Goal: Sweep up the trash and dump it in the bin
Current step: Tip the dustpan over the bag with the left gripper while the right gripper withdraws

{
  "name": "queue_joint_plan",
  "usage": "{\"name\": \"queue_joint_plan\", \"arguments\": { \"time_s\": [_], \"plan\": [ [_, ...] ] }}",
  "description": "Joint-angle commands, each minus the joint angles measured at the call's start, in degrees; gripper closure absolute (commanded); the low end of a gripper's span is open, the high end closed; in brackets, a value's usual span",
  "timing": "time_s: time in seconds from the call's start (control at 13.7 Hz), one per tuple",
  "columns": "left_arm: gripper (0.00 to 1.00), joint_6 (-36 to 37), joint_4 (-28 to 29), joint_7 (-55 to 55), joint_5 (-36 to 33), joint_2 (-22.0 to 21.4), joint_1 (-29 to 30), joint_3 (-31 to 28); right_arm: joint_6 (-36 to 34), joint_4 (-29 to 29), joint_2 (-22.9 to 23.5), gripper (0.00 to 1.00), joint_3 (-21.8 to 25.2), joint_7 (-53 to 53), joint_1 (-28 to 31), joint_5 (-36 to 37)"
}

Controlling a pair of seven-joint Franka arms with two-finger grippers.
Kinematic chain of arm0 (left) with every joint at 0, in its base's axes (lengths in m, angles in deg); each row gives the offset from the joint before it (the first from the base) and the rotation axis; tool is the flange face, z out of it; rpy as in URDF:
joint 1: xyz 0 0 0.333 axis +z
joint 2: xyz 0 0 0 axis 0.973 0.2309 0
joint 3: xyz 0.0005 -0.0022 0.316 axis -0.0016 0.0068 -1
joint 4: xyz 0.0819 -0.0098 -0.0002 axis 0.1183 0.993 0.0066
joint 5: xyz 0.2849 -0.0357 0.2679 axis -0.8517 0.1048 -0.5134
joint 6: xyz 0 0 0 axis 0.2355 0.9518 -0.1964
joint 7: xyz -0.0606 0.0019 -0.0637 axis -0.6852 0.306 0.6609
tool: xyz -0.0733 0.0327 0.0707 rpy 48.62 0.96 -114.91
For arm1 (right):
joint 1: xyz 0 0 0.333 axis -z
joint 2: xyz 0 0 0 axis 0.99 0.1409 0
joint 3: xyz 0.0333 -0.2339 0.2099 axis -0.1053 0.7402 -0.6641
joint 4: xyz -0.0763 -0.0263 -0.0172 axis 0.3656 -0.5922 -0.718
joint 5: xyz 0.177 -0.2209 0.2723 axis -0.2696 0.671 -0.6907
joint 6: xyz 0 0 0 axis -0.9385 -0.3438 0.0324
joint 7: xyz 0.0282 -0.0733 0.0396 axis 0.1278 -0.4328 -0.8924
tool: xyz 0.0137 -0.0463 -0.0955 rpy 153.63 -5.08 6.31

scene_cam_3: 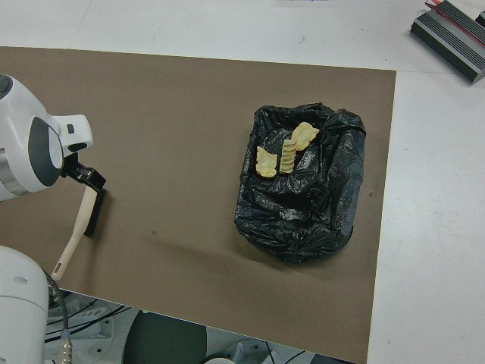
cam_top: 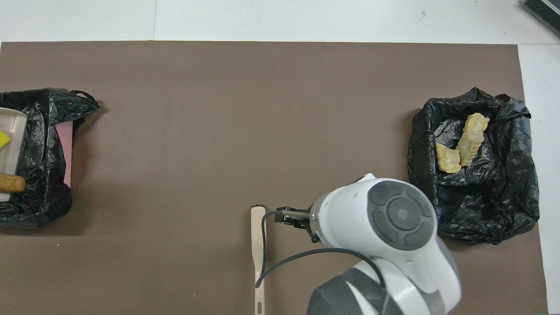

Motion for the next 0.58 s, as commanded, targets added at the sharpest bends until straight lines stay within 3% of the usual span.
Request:
{"name": "queue_joint_plan", "arguments": {
  "time_s": [0.0,0.36,0.51],
  "plan": [
    [1.00,-1.45,6.10,-4.94,-6.54,-5.15,-2.86,-0.50,-3.78,-3.85,-0.13,0.00,-0.70,-3.19,5.54,0.85],
    [1.00,-0.49,8.74,-13.83,-21.55,-9.03,-4.45,-0.42,-7.75,-9.39,0.49,0.00,-0.61,-7.24,12.05,7.08],
    [1.00,-0.40,8.83,-13.92,-22.28,-10.52,-4.97,-0.42,-8.62,-10.98,1.02,0.00,-0.70,-8.82,14.42,7.35]
  ]
}}
